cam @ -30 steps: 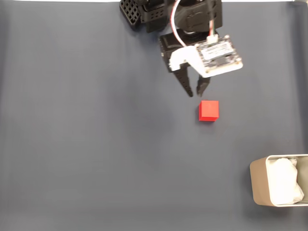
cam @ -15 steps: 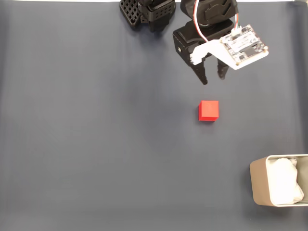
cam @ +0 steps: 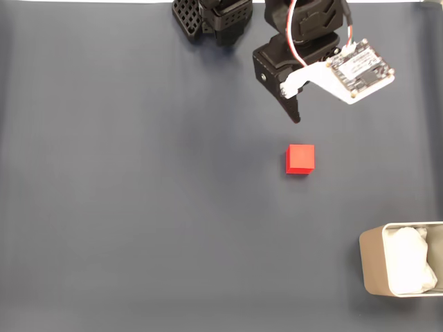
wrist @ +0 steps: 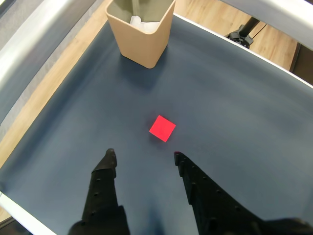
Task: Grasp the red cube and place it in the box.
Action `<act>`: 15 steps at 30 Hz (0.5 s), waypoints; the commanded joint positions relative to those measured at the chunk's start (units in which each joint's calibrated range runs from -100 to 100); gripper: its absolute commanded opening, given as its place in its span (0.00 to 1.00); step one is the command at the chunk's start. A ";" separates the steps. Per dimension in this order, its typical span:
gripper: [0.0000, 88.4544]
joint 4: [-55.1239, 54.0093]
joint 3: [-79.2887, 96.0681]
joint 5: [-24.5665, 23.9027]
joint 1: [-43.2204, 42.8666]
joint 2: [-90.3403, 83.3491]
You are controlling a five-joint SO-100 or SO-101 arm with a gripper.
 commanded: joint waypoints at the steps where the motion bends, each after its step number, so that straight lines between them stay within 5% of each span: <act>1: 0.36 -2.47 -0.51 0.20 1.70 0.21; 15: 0.42 -12.47 8.98 1.03 4.61 0.99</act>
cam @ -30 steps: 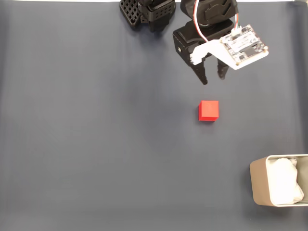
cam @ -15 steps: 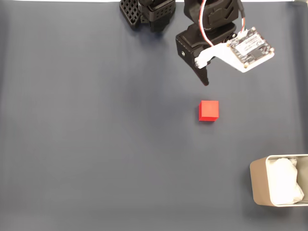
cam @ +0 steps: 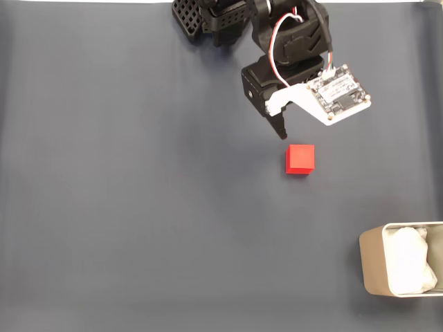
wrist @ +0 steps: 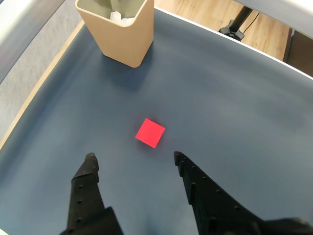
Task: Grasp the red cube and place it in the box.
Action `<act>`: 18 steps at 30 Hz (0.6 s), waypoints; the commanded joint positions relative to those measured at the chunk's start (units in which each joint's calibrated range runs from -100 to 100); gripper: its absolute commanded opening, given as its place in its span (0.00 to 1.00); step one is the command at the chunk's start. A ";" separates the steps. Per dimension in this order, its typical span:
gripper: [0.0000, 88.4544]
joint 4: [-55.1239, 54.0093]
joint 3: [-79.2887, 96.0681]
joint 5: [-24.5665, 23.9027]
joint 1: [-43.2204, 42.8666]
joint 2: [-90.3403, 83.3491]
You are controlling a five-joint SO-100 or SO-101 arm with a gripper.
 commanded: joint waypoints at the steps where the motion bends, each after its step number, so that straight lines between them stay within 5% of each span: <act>1: 0.42 -3.25 0.76 0.54 1.05 0.47; 18: 0.43 -12.27 9.52 2.15 1.48 1.77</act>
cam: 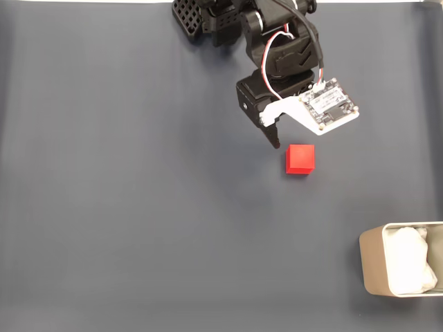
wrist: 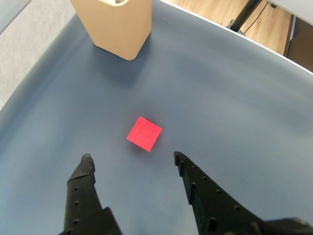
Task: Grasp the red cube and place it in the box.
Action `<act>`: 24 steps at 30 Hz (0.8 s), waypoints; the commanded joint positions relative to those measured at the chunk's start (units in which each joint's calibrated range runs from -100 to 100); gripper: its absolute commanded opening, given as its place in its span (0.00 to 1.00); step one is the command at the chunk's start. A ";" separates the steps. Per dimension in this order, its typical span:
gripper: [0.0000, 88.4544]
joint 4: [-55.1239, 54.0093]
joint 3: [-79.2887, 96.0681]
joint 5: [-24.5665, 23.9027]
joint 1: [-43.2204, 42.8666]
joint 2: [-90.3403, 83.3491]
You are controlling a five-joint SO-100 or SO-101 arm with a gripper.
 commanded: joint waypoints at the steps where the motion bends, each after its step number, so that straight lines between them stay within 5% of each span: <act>1: 0.43 -2.58 0.30 0.59 0.07 0.30; 24: 0.44 -11.43 5.13 0.88 -0.29 4.98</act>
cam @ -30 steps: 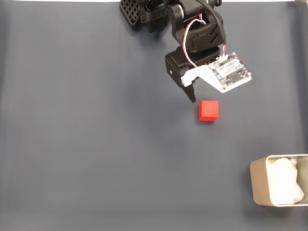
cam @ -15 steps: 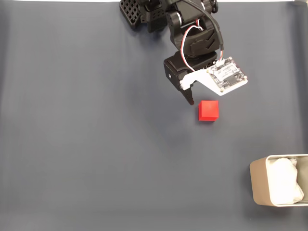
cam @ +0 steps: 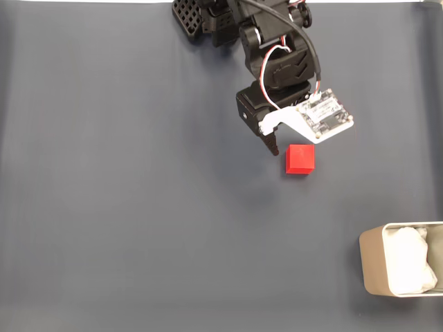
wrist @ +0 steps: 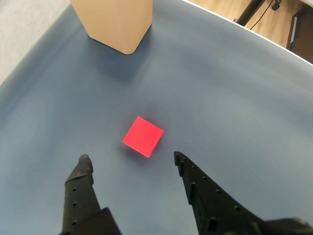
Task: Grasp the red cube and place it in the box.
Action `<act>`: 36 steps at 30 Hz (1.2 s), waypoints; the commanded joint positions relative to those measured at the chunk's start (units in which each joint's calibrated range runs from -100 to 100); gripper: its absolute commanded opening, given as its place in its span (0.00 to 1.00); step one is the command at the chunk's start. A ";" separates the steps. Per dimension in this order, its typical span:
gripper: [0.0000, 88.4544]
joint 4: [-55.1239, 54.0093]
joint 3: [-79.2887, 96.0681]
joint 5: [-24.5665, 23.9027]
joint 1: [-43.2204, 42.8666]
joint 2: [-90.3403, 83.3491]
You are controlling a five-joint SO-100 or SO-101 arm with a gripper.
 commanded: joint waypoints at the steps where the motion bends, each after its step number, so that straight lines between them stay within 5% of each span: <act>1: 0.44 -2.21 -0.56 0.49 -0.36 0.89; 36: 0.43 -9.75 -0.65 -0.98 -2.92 11.29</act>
